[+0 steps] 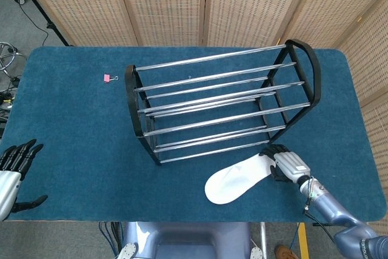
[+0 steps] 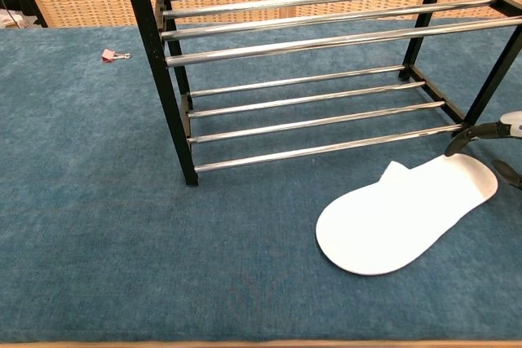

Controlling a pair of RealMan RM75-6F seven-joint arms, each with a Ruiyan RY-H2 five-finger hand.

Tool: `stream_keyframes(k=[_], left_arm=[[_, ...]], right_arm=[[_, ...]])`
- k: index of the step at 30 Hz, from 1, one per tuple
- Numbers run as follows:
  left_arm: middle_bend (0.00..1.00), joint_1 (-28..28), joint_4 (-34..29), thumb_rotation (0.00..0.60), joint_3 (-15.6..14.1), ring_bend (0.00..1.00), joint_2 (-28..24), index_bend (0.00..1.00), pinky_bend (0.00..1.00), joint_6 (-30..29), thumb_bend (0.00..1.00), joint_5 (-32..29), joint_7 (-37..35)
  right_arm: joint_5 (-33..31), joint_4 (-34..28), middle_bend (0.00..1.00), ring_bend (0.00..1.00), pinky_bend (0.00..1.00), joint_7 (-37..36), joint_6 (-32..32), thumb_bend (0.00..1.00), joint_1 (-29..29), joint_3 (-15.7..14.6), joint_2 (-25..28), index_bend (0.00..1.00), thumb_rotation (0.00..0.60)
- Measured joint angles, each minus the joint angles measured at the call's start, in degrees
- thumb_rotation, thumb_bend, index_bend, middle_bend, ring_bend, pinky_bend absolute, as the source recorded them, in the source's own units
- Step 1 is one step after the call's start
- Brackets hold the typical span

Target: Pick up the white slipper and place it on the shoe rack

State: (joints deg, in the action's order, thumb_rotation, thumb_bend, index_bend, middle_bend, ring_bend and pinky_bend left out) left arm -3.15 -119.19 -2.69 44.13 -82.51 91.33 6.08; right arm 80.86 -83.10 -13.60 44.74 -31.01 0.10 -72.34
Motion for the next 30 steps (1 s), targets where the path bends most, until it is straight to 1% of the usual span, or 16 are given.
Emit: stream_keyframes(k=[3, 7, 13, 19, 25, 30], left_arm=[[0.00, 0.1, -0.1, 0.600, 0.0, 0.00, 0.0, 0.00, 0.00, -0.1, 0.00, 0.1, 0.0], [0.00, 0.1, 0.0, 0.600, 0.0, 0.00, 0.1, 0.00, 0.00, -0.1, 0.00, 0.1, 0.1], [0.00, 0.1, -0.1, 0.600, -0.1, 0.00, 0.2, 0.00, 0.00, 0.0, 0.00, 0.2, 0.5], [0.00, 0.1, -0.3, 0.600, -0.2, 0.00, 0.3, 0.00, 0.00, 0.1, 0.00, 0.2, 0.9], [0.00, 0.1, -0.3, 0.600, -0.2, 0.00, 0.5, 0.00, 0.00, 0.1, 0.00, 0.2, 1.2], [0.00, 0.1, -0.4, 0.600, -0.3, 0.00, 0.6, 0.00, 0.00, 0.1, 0.00, 0.3, 1.5]], right_arm=[[-0.2, -0.1, 0.20, 0.08, 0.03, 0.1, 0.3, 0.75, 0.2, -0.2, 0.2, 0.20, 0.600], [0.1, -0.1, 0.27, 0.13, 0.07, -0.2, 0.8, 0.75, 0.7, -0.8, 0.5, 0.21, 0.600], [1.3, 0.4, 0.33, 0.19, 0.13, -1.0, 2.1, 0.75, 1.6, -1.7, 0.9, 0.25, 0.600], [3.8, 0.9, 0.40, 0.26, 0.17, -2.7, 4.9, 0.75, 3.0, -3.0, 1.7, 0.29, 0.600], [7.2, 0.6, 0.43, 0.30, 0.20, -4.0, 7.1, 0.75, 4.0, -5.0, 3.1, 0.32, 0.600], [10.3, -1.2, 0.45, 0.35, 0.23, -4.5, 8.8, 0.75, 4.7, -6.9, 4.8, 0.35, 0.600]])
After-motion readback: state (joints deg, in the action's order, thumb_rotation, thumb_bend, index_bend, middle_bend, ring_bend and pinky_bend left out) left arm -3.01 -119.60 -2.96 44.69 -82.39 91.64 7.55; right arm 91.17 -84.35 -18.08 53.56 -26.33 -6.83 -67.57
